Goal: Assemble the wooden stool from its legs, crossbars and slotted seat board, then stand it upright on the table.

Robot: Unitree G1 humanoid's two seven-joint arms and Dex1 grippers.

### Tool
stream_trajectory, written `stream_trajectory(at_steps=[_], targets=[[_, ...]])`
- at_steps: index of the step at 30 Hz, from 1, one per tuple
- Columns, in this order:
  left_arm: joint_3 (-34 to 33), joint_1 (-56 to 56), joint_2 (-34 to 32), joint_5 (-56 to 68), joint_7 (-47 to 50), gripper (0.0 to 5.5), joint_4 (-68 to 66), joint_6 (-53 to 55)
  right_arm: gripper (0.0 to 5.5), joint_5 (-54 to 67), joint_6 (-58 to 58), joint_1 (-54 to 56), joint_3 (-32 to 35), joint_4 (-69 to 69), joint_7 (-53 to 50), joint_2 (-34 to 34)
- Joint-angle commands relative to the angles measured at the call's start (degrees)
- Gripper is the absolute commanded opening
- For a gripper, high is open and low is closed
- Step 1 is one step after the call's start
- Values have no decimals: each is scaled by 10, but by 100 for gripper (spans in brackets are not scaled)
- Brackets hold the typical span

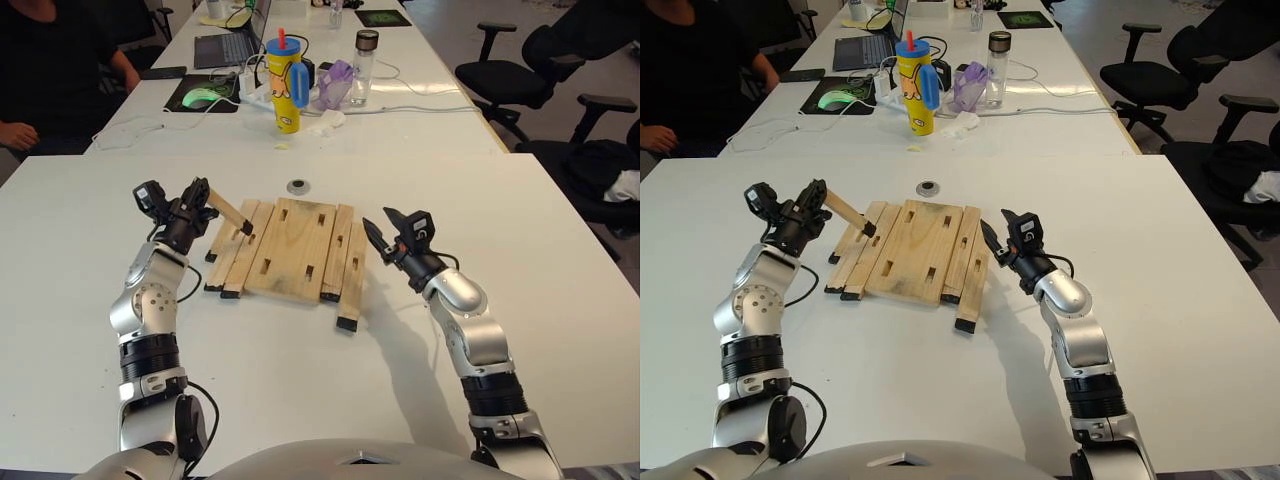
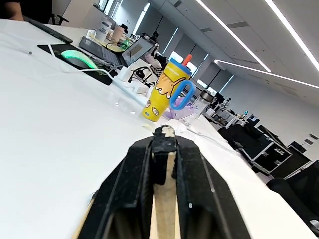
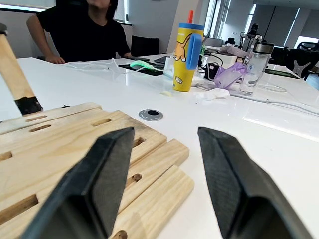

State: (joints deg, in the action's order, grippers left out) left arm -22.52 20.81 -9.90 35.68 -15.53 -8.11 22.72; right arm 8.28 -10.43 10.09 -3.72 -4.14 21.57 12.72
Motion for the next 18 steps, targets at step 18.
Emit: stream_trajectory(at_steps=[18], targets=[[15,22,2,-24,-4,45,-71,-39,236,1,-35,31,-15,-22,27,8]])
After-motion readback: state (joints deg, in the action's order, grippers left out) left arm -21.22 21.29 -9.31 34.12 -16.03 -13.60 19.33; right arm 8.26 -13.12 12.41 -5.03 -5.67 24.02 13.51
